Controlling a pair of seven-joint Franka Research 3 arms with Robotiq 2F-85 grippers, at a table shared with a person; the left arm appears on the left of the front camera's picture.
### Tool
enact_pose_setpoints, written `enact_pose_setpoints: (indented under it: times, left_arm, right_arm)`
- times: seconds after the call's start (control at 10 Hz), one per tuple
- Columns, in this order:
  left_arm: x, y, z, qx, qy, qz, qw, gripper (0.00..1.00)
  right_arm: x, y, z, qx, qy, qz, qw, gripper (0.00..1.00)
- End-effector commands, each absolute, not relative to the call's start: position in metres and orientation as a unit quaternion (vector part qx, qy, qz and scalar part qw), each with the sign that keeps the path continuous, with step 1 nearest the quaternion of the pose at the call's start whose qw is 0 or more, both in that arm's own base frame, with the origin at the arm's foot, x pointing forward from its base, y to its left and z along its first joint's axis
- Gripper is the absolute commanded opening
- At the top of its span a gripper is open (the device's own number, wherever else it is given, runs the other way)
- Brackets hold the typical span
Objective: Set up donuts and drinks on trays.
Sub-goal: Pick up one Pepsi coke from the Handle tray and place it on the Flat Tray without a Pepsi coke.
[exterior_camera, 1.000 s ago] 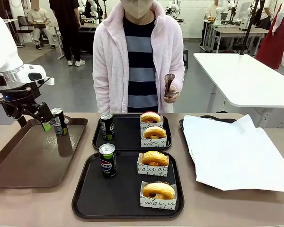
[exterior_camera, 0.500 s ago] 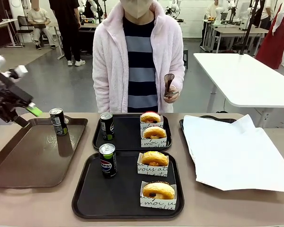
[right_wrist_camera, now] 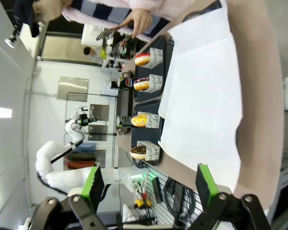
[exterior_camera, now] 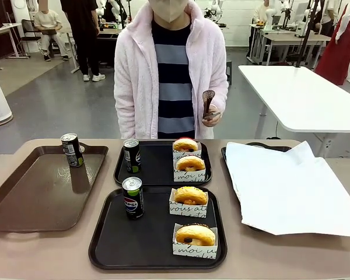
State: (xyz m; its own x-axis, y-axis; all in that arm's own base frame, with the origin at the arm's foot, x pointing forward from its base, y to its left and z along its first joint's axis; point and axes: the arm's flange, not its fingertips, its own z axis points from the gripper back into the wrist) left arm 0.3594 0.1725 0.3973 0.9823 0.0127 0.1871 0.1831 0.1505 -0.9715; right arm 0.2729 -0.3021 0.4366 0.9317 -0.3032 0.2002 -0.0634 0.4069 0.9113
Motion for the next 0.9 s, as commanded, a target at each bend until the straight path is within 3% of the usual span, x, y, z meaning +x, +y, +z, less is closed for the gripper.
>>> enact_pose_setpoints:
  times: [0.0, 0.8]
  left_arm:
    - [0.37, 0.197, 0.382, -0.671, -0.073, -0.027, 0.737, 1.0]
    - [0.36, 0.223, 0.372, -0.664, -0.075, -0.003, 0.744, 1.0]
  right_arm:
    - [0.273, -0.302, 0.438, 0.544, -0.174, -0.069, 0.818, 1.0]
    - [0.273, -0.302, 0.438, 0.544, -0.174, -0.069, 0.818, 1.0]
